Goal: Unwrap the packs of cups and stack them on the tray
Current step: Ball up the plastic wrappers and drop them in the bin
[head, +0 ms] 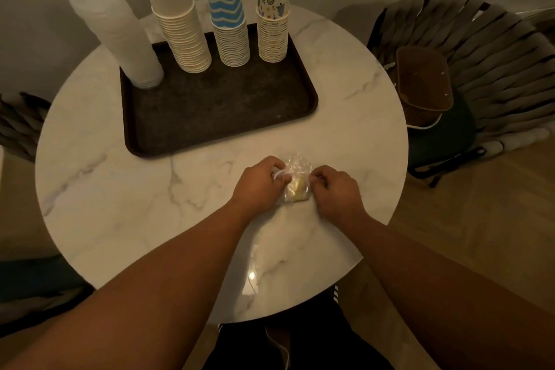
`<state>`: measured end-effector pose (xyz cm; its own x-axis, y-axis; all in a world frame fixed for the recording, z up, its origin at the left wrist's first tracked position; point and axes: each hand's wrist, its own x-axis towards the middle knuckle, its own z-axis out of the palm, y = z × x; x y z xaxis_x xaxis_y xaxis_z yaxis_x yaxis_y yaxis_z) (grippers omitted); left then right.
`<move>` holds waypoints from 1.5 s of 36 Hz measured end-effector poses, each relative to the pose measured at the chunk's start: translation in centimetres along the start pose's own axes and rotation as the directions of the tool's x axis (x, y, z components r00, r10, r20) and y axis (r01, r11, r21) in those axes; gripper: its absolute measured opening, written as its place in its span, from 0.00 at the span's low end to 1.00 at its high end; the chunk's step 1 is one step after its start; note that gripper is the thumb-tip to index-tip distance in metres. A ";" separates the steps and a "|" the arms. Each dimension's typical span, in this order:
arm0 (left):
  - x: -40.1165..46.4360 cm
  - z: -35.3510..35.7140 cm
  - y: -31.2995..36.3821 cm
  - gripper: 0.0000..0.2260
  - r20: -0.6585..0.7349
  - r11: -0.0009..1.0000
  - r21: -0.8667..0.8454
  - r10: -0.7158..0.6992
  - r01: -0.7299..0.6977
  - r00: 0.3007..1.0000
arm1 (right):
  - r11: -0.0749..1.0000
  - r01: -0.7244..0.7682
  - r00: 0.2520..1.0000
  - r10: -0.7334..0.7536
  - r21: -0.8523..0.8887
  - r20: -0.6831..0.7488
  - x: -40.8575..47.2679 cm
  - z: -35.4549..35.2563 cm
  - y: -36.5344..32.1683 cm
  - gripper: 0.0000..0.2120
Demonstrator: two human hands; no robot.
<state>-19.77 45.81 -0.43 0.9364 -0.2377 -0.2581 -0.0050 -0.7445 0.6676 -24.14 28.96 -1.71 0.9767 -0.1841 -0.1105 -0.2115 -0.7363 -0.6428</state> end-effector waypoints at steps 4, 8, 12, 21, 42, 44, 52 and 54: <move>0.6 0.6 0.4 0.13 -0.034 0.999 0.042 -0.028 0.030 0.999 | 0.997 -0.075 0.997 0.075 0.030 0.016 0.5 0.3 -0.7 0.12; 0.6 0.8 0.5 0.14 -0.006 0.996 0.090 0.018 -0.017 1.000 | 0.998 -0.067 0.998 0.067 -0.004 0.021 0.2 0.3 -0.6 0.11; 0.3 0.4 0.1 0.14 0.027 0.997 0.057 0.042 -0.043 0.999 | 0.997 -0.072 0.997 0.073 -0.041 0.010 0.0 0.4 -0.3 0.08; -1.0 -0.3 -3.4 0.21 0.264 0.608 0.430 0.622 -0.667 0.737 | 0.993 0.011 1.000 -0.008 -0.117 0.027 0.1 0.9 -0.2 0.07; 2.1 0.2 -1.6 0.17 -0.086 0.817 0.420 0.469 -0.395 0.879 | 0.887 -0.121 0.951 0.232 -0.445 0.204 5.4 0.6 -2.1 0.20; 2.4 1.1 -2.7 0.18 0.041 0.760 0.474 0.485 -0.445 0.873 | 0.881 -0.127 0.949 0.242 -0.455 0.203 5.5 0.5 -2.0 0.21; 3.6 0.2 0.9 0.14 0.152 0.765 0.567 0.268 -0.306 0.951 | 0.891 -0.190 0.942 0.283 -0.412 0.180 5.0 0.3 -1.6 0.25; 3.7 -0.2 1.6 0.12 0.164 0.779 0.589 0.148 -0.217 0.975 | 0.885 -0.207 0.939 0.299 -0.417 0.170 4.5 0.2 -1.8 0.26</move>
<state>-16.28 43.86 -0.21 0.8551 -0.4442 -0.2674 -0.4136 -0.8954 0.1649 -19.31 29.58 -1.19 0.8603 -0.2825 -0.4244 -0.4044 -0.8851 -0.2305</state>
